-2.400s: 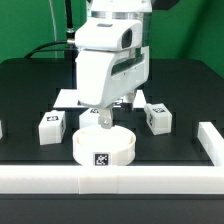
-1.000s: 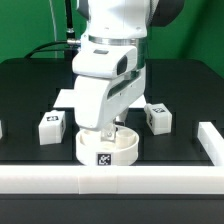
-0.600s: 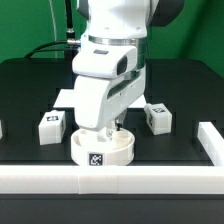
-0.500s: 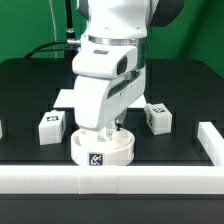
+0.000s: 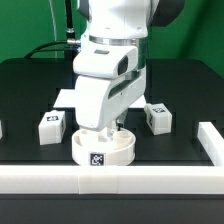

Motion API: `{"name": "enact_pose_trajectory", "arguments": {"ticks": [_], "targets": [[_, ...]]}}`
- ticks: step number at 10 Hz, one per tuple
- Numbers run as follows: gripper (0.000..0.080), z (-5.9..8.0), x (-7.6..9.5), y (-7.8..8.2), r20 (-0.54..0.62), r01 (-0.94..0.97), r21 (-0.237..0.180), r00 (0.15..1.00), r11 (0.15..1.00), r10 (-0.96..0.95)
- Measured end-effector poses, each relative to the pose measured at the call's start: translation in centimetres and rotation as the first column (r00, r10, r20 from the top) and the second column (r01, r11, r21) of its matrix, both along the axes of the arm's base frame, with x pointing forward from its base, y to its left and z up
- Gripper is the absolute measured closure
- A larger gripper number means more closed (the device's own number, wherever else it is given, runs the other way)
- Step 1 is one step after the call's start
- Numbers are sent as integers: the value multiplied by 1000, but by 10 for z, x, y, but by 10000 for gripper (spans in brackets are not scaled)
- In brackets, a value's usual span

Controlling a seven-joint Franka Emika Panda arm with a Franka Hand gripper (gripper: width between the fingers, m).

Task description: Assemble stool

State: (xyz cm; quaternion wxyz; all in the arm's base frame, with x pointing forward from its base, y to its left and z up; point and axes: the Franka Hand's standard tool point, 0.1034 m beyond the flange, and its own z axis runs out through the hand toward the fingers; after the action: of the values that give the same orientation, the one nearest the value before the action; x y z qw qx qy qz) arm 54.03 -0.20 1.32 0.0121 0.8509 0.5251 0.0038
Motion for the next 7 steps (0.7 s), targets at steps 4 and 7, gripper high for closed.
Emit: {"name": "enact_pose_trajectory", "arguments": {"ticks": [4,7], "targets": [[770,0,18,50,4,-71,22,997,997,71],[770,1,31,73,20,-86,33,996,996,86]]}}
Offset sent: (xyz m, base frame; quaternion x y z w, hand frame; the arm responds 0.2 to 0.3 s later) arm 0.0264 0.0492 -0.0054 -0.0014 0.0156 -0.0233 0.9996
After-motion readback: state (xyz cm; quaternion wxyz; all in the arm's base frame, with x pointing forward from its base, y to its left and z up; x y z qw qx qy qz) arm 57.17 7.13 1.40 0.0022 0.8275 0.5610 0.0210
